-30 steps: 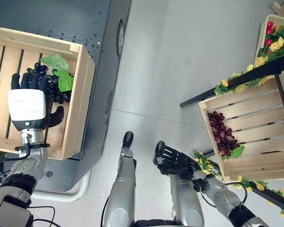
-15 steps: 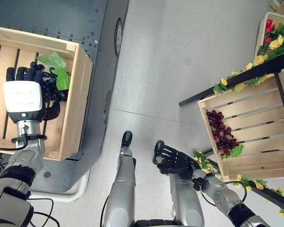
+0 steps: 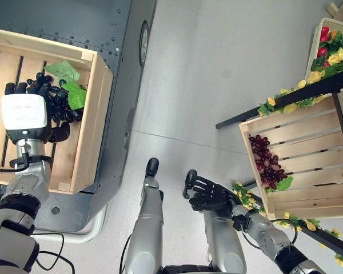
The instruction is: Pick up the fruits from the basket on one side to the basket on the other side
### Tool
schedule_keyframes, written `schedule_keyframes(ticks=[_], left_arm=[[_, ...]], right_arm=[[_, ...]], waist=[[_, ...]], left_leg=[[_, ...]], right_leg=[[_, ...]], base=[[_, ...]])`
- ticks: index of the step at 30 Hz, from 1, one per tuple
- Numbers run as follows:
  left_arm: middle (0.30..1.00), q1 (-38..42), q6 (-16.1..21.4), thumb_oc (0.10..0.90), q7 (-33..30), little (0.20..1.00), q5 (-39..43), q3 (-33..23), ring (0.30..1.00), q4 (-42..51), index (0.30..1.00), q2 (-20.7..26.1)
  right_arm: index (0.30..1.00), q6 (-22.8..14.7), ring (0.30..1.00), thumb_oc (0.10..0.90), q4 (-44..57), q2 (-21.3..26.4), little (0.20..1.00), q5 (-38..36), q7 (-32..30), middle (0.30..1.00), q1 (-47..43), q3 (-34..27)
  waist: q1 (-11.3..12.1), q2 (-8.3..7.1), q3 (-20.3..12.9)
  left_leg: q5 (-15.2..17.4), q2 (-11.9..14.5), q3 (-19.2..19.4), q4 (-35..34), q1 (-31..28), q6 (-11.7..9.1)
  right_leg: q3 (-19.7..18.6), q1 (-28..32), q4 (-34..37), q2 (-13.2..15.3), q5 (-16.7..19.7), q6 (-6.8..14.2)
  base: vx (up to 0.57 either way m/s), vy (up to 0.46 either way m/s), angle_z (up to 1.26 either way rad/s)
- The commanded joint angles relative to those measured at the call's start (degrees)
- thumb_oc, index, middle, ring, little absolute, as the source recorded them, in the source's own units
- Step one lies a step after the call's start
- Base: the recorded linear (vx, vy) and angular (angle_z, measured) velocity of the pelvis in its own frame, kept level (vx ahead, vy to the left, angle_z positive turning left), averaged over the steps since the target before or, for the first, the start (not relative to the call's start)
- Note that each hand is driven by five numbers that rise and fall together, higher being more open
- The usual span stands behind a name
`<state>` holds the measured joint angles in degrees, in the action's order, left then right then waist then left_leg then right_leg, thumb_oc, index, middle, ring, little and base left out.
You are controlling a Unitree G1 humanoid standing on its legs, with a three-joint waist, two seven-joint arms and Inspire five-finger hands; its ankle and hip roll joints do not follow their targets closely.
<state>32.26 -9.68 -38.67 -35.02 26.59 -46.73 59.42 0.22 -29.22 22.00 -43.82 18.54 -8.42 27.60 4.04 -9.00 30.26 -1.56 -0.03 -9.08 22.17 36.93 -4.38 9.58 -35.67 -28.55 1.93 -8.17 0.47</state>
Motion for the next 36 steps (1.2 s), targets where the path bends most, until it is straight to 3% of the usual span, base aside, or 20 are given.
schedule_keyframes(ticks=[1,3,7,14,29,30,31,33,34,36], left_arm=[[0.9,3.1,-1.3,0.8,1.4,0.9,1.2,-3.0,0.9,0.6,0.9,5.6],[0.9,3.6,0.1,0.8,6.3,0.9,1.1,-2.2,0.9,0.7,0.9,6.4],[0.9,4.0,0.0,0.8,10.4,0.9,1.3,-1.3,0.9,2.2,0.9,7.7],[0.9,6.9,1.7,0.8,14.2,0.9,-0.4,0.8,0.9,1.2,0.9,9.5],[0.9,16.7,-0.5,0.8,22.1,0.9,-9.1,10.7,0.9,-4.2,0.9,8.3],[0.801,16.7,-1.3,0.734,22.5,0.801,-9.6,11.7,0.801,-4.6,0.801,7.5],[0.594,16.4,-1.8,0.596,22.8,0.594,-10.1,11.9,0.594,-4.6,0.594,7.1],[0.524,16.8,-2.2,0.549,23.3,0.524,-10.3,12.4,0.524,-4.9,0.524,6.8],[0.3,17.0,-1.7,0.4,23.0,0.3,-10.6,12.8,0.3,-6.2,0.3,6.3],[0.3,16.9,-1.8,0.4,23.1,0.3,-10.3,13.2,0.3,-6.6,0.3,5.8]], right_arm=[[0.9,0.3,0.9,0.8,5.4,1.5,0.9,-3.6,1.2,0.9,5.1,0.3],[0.9,0.3,0.9,0.8,5.6,1.7,0.9,-3.5,1.5,0.9,5.7,-0.2],[0.9,0.1,0.9,0.8,6.4,2.0,0.9,-3.9,0.9,0.9,6.1,-0.4],[0.9,-0.7,0.9,0.8,6.4,2.2,0.9,-3.5,0.5,0.9,6.1,-0.9],[0.9,-1.7,0.9,0.8,5.3,2.0,0.9,-5.3,-1.0,0.9,4.9,-0.3],[0.9,-1.6,0.9,0.8,5.1,1.8,0.9,-5.4,-1.2,0.9,4.5,-0.1],[0.9,-1.7,0.9,0.8,4.9,1.8,0.9,-5.3,-1.3,0.9,4.4,0.1],[0.9,-1.8,0.9,0.8,5.0,1.7,0.9,-5.3,-1.7,0.9,4.1,0.3],[0.9,-2.0,0.9,0.8,4.9,1.6,0.9,-5.5,-2.0,0.9,3.9,0.6],[0.9,-2.1,0.9,0.8,4.6,1.5,0.9,-5.4,-2.0,0.9,3.8,0.5]], waist=[[-0.7,1.97,-0.5],[-0.9,2.1,-0.5],[-1.1,2.26,-0.5],[-1.5,2.48,-0.5],[-2.7,1.96,-0.5],[-2.8,1.81,-0.5],[-2.8,1.74,-0.5],[-2.8,1.68,-0.5],[-2.9,1.55,-0.5],[-3.0,1.58,-0.5]], left_leg=[[2.7,-4.2,6.6,0.4,-0.2,5.4],[2.8,-4.2,6.9,0.2,-0.5,5.6],[2.8,-4.2,7.1,-0.1,-0.5,6.0],[2.9,-4.2,7.5,-0.4,-0.7,6.3],[3.1,-3.7,8.2,-1.0,-0.9,6.6],[3.0,-3.7,8.2,-1.0,-1.0,6.5],[3.2,-3.7,8.3,-1.0,-1.3,6.5],[3.1,-3.6,8.2,-1.2,-1.2,6.5],[3.2,-3.7,8.2,-1.3,-1.4,6.7],[3.2,-3.7,8.3,-1.3,-1.5,6.7]], right_leg=[[0.7,4.2,1.4,-3.2,0.6,-0.6],[0.7,4.4,1.8,-3.1,0.9,-0.4],[0.7,4.4,2.5,-3.0,1.5,-0.2],[0.5,4.2,3.1,-2.8,2.2,0.2],[0.5,3.7,3.8,-2.5,3.4,0.9],[0.4,3.8,4.1,-2.6,3.6,1.0],[0.3,4.1,4.2,-2.6,3.5,1.0],[0.4,3.9,4.3,-2.6,3.6,1.0],[0.3,4.0,4.3,-2.7,3.6,0.9],[0.2,4.0,4.4,-2.7,3.7,1.0]], base=[[0.0,0.054,0.0],[0.01,0.05,0.0],[0.0,0.008,0.0],[0.0,0.009,0.0],[0.0,-0.001,0.0],[0.0,0.0,0.0],[0.0,0.0,0.0],[0.0,0.0,0.0],[0.0,0.0,0.0],[0.0,0.003,-0.02]])
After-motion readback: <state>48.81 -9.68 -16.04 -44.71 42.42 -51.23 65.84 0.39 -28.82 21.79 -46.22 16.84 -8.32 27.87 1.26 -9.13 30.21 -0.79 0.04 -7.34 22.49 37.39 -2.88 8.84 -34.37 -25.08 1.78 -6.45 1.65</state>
